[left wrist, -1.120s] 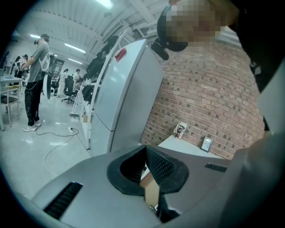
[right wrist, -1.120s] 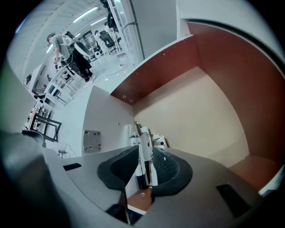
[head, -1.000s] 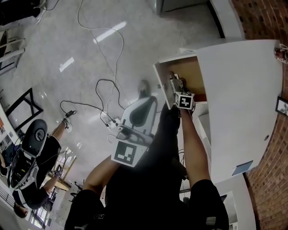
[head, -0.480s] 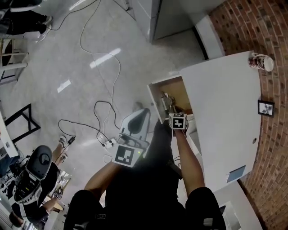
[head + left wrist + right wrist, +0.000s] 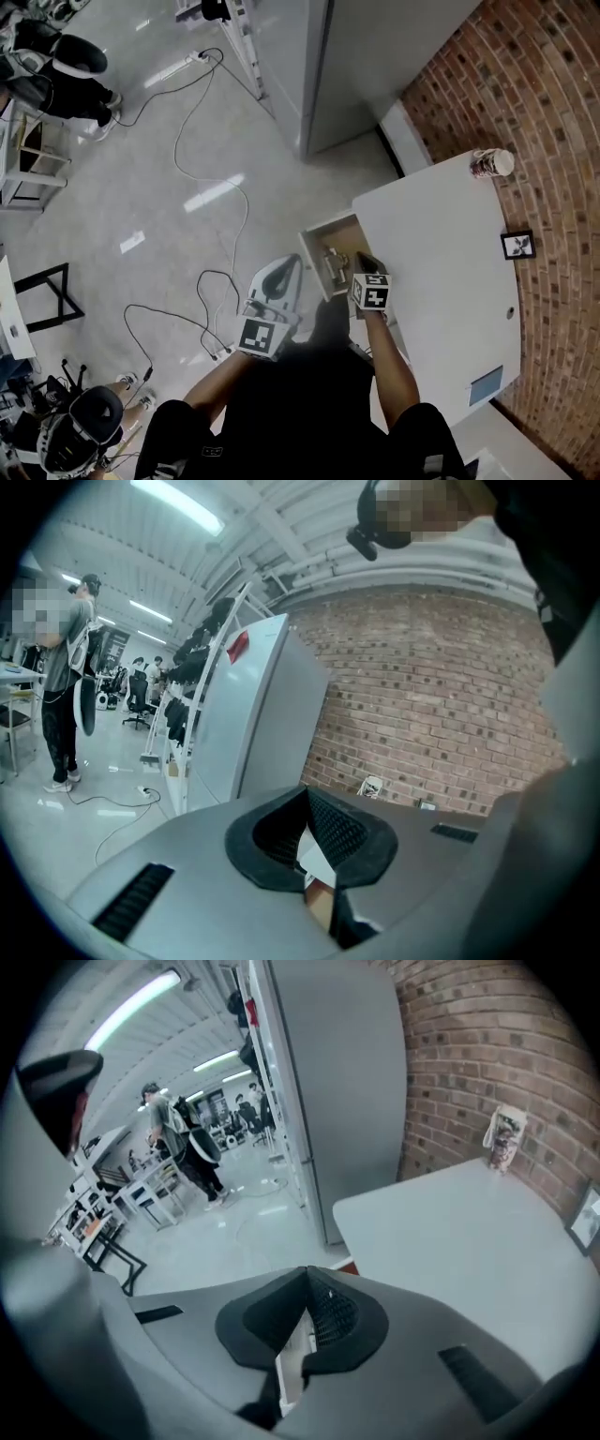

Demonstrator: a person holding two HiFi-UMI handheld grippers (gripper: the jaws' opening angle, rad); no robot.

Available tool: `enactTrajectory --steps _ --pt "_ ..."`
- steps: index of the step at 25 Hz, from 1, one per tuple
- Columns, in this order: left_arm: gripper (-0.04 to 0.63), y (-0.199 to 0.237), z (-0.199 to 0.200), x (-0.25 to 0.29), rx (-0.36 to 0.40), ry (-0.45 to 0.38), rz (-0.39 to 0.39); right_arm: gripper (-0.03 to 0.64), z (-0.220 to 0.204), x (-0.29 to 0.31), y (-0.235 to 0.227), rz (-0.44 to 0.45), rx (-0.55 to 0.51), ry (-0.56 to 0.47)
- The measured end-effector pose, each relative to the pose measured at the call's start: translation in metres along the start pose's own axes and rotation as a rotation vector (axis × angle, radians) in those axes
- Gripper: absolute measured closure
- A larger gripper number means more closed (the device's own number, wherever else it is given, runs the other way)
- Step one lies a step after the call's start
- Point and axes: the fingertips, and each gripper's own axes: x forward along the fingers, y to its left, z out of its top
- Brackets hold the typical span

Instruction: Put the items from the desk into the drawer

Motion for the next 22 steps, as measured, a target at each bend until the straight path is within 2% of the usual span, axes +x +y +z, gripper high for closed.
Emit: enactTrajectory --steps 7,13,17,22 --pt "0.594 -0.008 0.031 0.002 0.032 -0.052 -0.016 0.616 0.101 -0.078 0.006 -0.006 0.005 -0.268" --pt "0.594 -0.018 0.052 0.001 0.044 -0.084 -0.03 0.616 0.159 -0.156 0.018 0.012 -0.001 -0.47" --pt "0.594 -0.025 0.066 0.0 0.06 -0.108 -0.033 0.616 0.186 -0.208 0.034 0.026 -0.032 -0.591" --pt "0.594 -0.032 0.074 0.002 0.081 -0.132 -0.03 0.615 0.195 -0.247 0.051 0.045 -0.077 -0.675"
